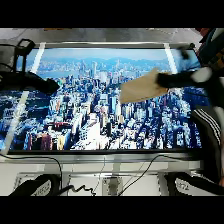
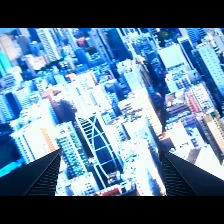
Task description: Fold the clothes and pants, and hang the long-sleeved shirts on hangers.
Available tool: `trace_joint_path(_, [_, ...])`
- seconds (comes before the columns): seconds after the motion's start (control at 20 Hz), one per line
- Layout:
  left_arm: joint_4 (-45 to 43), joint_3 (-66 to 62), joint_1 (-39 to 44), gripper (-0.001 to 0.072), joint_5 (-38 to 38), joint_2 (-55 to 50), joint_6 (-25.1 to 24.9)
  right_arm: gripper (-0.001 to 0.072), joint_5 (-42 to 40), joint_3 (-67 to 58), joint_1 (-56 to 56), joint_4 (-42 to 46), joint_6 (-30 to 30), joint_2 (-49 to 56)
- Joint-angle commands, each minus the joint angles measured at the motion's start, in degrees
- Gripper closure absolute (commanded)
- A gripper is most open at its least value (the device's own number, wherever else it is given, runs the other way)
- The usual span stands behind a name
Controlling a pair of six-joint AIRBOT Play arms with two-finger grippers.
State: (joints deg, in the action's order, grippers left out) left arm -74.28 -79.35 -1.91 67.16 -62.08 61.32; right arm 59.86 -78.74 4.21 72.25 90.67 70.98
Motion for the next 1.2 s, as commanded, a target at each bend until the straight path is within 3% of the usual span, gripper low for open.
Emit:
trace_joint_path(0.0, [-5.2, 0.0, -0.3, 0.0008, 0.0, 3.0, 0.0, 0.0701, 12.3, -0.3, 11.3, 14.3, 8.9, -12.8])
trace_joint_path(0.25, [-5.2, 0.0, -0.3, 0.0008, 0.0, 2.8, 0.0, 0.07, 22.9, -0.3, 33.2, 28.4, 10.4, -25.7])
trace_joint_path(0.5, [-5.2, 0.0, -0.3, 0.0008, 0.0, 2.8, 0.0, 0.07, 35.1, -0.3, 56.3, 30.3, 12.0, -27.8])
trace_joint_path(0.6, [-5.2, 0.0, -0.3, 0.0009, 0.0, 2.8, 0.0, 0.0699, 36.2, -0.3, 63.0, 30.0, 12.0, -27.7])
trace_joint_path(0.65, [-5.2, 0.0, -0.3, 0.0009, 0.0, 2.8, 0.0, 0.0638, 36.1, -0.2, 65.4, 29.9, 11.9, -27.5])
trace_joint_path(0.75, [-5.2, 0.0, -0.3, 0.0009, 0.0, 2.8, 0.0, 0.0208, 36.3, -0.2, 67.2, 29.6, 11.9, -27.3])
trace_joint_path(0.8, [-5.2, 0.0, -0.3, 0.0009, 0.0, 2.8, 0.0, 0.0144, 36.1, -0.2, 67.2, 29.4, 11.9, -27.3])
trace_joint_path(0.9, [-5.2, 0.0, -0.3, 0.0008, 0.0, 2.8, 0.0, 0.0164, 35.7, -0.2, 67.2, 28.2, 11.9, -27.0])
trace_joint_path(0.95, [-5.2, 0.0, -0.3, 0.0008, 0.0, 2.8, 0.0, 0.0229, 35.7, -0.1, 67.2, 26.1, 11.9, -26.7])
trace_joint_path(1.05, [-5.2, 0.0, -0.3, 0.0008, 0.0, 2.8, 0.0, 0.07, 35.1, 1.3, 67.2, 17.9, 11.9, -26.3])
trace_joint_path(1.15, [-5.2, 0.0, -0.3, 0.0008, 0.0, 2.8, 0.0, 0.0701, 33.7, 4.7, 64.8, 9.6, 11.6, -26.8])
